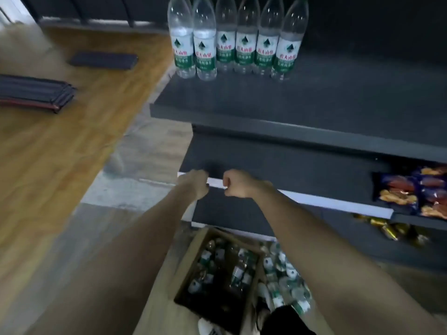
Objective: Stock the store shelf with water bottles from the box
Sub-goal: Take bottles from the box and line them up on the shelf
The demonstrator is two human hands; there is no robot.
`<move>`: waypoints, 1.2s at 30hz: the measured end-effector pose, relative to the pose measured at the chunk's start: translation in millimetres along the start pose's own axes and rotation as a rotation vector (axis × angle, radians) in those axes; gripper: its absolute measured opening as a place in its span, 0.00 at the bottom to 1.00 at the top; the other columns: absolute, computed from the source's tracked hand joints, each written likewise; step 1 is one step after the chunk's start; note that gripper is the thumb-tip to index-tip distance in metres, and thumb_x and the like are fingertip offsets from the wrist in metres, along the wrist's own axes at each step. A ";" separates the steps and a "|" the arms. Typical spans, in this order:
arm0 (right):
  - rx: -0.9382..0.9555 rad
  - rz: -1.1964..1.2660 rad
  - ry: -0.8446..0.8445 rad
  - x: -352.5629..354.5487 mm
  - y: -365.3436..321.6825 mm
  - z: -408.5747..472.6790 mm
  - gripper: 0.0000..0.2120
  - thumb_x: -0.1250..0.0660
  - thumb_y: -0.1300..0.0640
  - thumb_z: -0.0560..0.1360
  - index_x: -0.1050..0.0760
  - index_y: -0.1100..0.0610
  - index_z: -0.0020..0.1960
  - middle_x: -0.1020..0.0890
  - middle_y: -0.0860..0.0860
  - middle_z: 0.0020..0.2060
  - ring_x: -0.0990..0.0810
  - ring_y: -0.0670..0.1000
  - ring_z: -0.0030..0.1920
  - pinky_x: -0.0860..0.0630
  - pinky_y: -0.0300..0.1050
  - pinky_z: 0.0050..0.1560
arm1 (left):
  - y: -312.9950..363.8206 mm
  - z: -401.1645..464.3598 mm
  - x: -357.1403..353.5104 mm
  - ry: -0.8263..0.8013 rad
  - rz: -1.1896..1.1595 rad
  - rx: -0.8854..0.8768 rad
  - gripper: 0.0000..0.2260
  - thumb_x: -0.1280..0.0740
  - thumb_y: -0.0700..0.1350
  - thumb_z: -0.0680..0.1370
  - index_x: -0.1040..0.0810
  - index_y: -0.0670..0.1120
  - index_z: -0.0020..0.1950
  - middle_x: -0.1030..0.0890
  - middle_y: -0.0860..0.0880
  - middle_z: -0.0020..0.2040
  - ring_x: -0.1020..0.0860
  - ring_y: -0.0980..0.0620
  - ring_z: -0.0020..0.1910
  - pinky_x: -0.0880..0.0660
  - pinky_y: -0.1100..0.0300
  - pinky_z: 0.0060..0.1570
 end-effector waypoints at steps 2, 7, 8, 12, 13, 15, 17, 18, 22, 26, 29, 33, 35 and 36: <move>-0.035 0.015 -0.039 -37.1 12.9 -2.0 0.07 0.31 0.55 0.74 0.24 0.52 0.52 0.21 0.52 0.50 0.21 0.55 0.49 0.21 0.54 0.53 | -2.0 -1.3 -47.3 -0.059 -0.007 -0.022 0.12 0.38 0.50 0.80 0.23 0.46 0.59 0.20 0.44 0.57 0.22 0.42 0.55 0.24 0.52 0.53; -0.084 0.018 -0.161 -135.6 55.4 11.1 0.08 0.30 0.55 0.74 0.24 0.53 0.52 0.19 0.54 0.52 0.21 0.57 0.52 0.23 0.49 0.53 | -11.7 -3.5 -159.1 -0.173 -0.079 0.024 0.14 0.36 0.47 0.78 0.23 0.43 0.61 0.19 0.42 0.56 0.20 0.41 0.54 0.23 0.53 0.51; -0.080 0.018 -0.200 -160.6 63.0 18.4 0.08 0.31 0.55 0.75 0.23 0.55 0.54 0.19 0.55 0.53 0.21 0.58 0.53 0.25 0.47 0.51 | -16.8 -5.1 -188.1 -0.195 -0.119 0.046 0.13 0.36 0.46 0.78 0.22 0.42 0.59 0.19 0.41 0.54 0.20 0.40 0.53 0.23 0.52 0.50; -0.089 0.037 -0.249 -239.6 94.1 34.9 0.06 0.33 0.56 0.77 0.29 0.53 0.52 0.24 0.54 0.47 0.25 0.54 0.47 0.32 0.44 0.46 | -26.3 -16.7 -277.7 -0.266 -0.235 0.080 0.12 0.40 0.42 0.80 0.24 0.40 0.60 0.22 0.39 0.57 0.22 0.38 0.53 0.27 0.50 0.49; -0.110 0.060 -0.267 -265.9 105.0 38.7 0.07 0.32 0.56 0.76 0.31 0.51 0.51 0.26 0.52 0.45 0.27 0.53 0.46 0.31 0.44 0.46 | -31.3 -18.4 -302.7 -0.280 -0.258 0.096 0.13 0.39 0.42 0.80 0.25 0.40 0.62 0.23 0.40 0.58 0.23 0.38 0.55 0.27 0.50 0.52; -0.151 0.088 -0.339 -324.6 129.1 43.9 0.08 0.31 0.56 0.74 0.29 0.51 0.50 0.26 0.51 0.45 0.27 0.52 0.46 0.32 0.42 0.45 | -37.7 -20.6 -356.0 -0.349 -0.244 0.099 0.14 0.38 0.44 0.80 0.25 0.40 0.63 0.22 0.40 0.58 0.23 0.39 0.56 0.26 0.51 0.54; -0.175 0.122 -0.402 -378.3 150.5 51.7 0.09 0.29 0.57 0.73 0.27 0.53 0.51 0.24 0.52 0.47 0.24 0.53 0.47 0.29 0.43 0.45 | -46.8 -20.1 -408.9 -0.406 -0.200 0.100 0.13 0.40 0.46 0.81 0.24 0.42 0.61 0.21 0.41 0.55 0.22 0.39 0.54 0.25 0.52 0.47; -0.192 0.145 -0.422 -401.4 160.0 55.9 0.09 0.29 0.57 0.73 0.27 0.53 0.51 0.23 0.52 0.48 0.23 0.54 0.48 0.27 0.44 0.47 | -52.6 -20.3 -434.1 -0.426 -0.200 0.115 0.13 0.40 0.46 0.80 0.24 0.43 0.61 0.21 0.41 0.54 0.22 0.40 0.52 0.27 0.53 0.43; -0.270 0.197 -0.476 -487.6 197.3 71.8 0.12 0.30 0.57 0.75 0.25 0.58 0.57 0.23 0.53 0.50 0.23 0.55 0.52 0.24 0.48 0.53 | -73.9 -25.3 -527.4 -0.538 -0.168 0.167 0.10 0.39 0.44 0.78 0.23 0.43 0.58 0.20 0.43 0.51 0.21 0.41 0.48 0.30 0.54 0.35; -0.309 0.224 -0.497 -559.5 220.4 94.5 0.13 0.30 0.57 0.75 0.24 0.58 0.57 0.21 0.55 0.52 0.21 0.56 0.54 0.23 0.50 0.54 | -94.3 -21.9 -600.3 -0.610 -0.133 0.189 0.09 0.40 0.43 0.79 0.25 0.44 0.56 0.22 0.45 0.54 0.22 0.43 0.54 0.34 0.55 0.35; -0.318 0.217 -0.532 -603.2 228.7 114.6 0.14 0.30 0.55 0.75 0.25 0.57 0.59 0.22 0.55 0.56 0.22 0.56 0.56 0.24 0.50 0.55 | -106.9 -17.5 -641.3 -0.646 -0.139 0.235 0.09 0.40 0.43 0.80 0.25 0.45 0.57 0.22 0.45 0.56 0.22 0.42 0.54 0.32 0.55 0.36; -0.314 0.237 -0.550 -657.8 238.9 151.0 0.15 0.30 0.55 0.76 0.26 0.56 0.61 0.22 0.54 0.56 0.22 0.55 0.56 0.23 0.54 0.58 | -122.2 4.8 -697.6 -0.623 -0.159 0.259 0.13 0.40 0.41 0.79 0.26 0.47 0.64 0.23 0.46 0.59 0.23 0.44 0.57 0.28 0.54 0.40; -0.306 0.241 -0.514 -682.8 244.8 173.1 0.15 0.30 0.56 0.76 0.26 0.56 0.61 0.22 0.53 0.55 0.22 0.54 0.56 0.23 0.52 0.56 | -128.1 20.9 -726.3 -0.603 -0.177 0.278 0.17 0.39 0.41 0.79 0.28 0.48 0.68 0.23 0.46 0.60 0.23 0.44 0.57 0.27 0.54 0.42; -0.296 0.242 -0.498 -695.1 246.8 184.8 0.15 0.30 0.57 0.76 0.26 0.56 0.61 0.22 0.53 0.55 0.22 0.54 0.55 0.23 0.51 0.55 | -131.4 29.8 -740.3 -0.590 -0.189 0.296 0.18 0.38 0.40 0.79 0.29 0.48 0.70 0.23 0.45 0.60 0.23 0.44 0.56 0.26 0.54 0.43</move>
Point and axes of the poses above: each hand's wrist, its own z-axis towards the middle knuckle, its own x-axis out of the back of the hand, y = z × x, the point moved 7 cm from there along z, towards the middle knuckle
